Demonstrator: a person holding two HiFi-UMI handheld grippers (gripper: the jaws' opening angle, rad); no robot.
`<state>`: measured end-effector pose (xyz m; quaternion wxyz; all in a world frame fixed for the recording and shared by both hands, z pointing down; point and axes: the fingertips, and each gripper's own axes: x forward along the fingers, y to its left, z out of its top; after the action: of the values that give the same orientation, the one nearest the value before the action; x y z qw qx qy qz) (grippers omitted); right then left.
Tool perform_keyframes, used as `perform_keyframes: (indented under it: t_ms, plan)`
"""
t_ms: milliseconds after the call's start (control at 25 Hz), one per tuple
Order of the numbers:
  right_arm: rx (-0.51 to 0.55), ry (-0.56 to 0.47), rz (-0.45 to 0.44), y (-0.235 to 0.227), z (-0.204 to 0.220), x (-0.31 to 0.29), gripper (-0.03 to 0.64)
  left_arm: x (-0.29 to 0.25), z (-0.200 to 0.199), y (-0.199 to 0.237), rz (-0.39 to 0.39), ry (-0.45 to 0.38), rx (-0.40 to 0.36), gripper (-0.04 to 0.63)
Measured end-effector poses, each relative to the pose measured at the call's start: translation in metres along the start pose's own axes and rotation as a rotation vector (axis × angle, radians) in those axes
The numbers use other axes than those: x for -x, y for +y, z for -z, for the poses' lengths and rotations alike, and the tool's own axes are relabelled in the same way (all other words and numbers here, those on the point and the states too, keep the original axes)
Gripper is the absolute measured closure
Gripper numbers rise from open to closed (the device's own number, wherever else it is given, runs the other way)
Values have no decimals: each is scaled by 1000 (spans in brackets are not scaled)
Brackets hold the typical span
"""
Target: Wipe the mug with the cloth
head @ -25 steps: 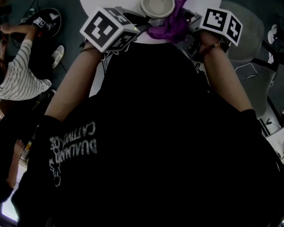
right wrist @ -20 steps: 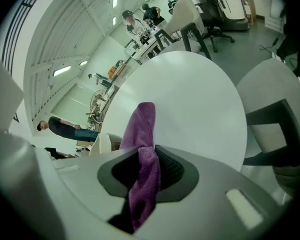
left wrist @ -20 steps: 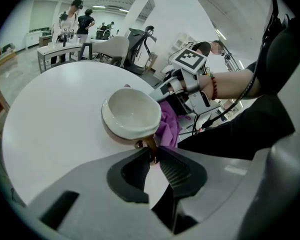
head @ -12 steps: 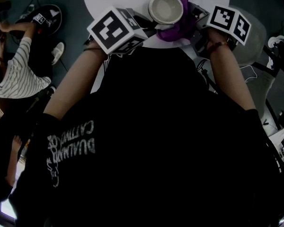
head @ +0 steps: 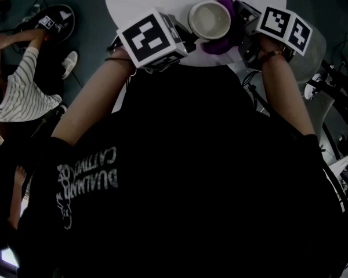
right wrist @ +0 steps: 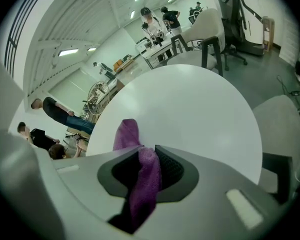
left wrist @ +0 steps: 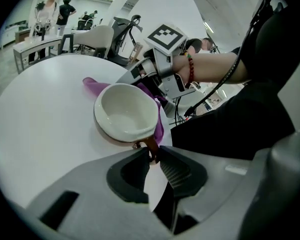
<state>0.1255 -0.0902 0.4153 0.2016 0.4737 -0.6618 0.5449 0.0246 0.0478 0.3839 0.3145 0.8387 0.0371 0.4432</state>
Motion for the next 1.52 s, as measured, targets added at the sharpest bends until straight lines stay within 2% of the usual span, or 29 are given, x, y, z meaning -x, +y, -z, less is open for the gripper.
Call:
perform_keyframes:
  t_ms: [320, 480, 760, 1000, 1280, 1400, 1520]
  plan:
    - [106, 56, 12, 13, -26, -22, 548, 5, -12, 11, 53, 41, -54, 523]
    - [193, 87, -18, 21, -26, -26, 548, 1, -10, 8, 63, 84, -78, 522]
    - [473, 166, -88, 46, -21, -35, 549, 1, -6, 7, 76, 109, -93, 518]
    - [685, 287, -179, 68, -14, -43, 549, 1, -5, 10, 87, 125, -104, 518]
    - [1117, 458, -265, 98, 6, -51, 549, 3, 1, 9, 113, 157, -123, 517]
    - [1216, 485, -327, 117, 15, -56, 549, 2, 0, 9, 121, 150, -130, 517]
    - [1289, 527, -347, 117, 19, -60, 549, 0, -3, 9, 128, 123, -127, 518]
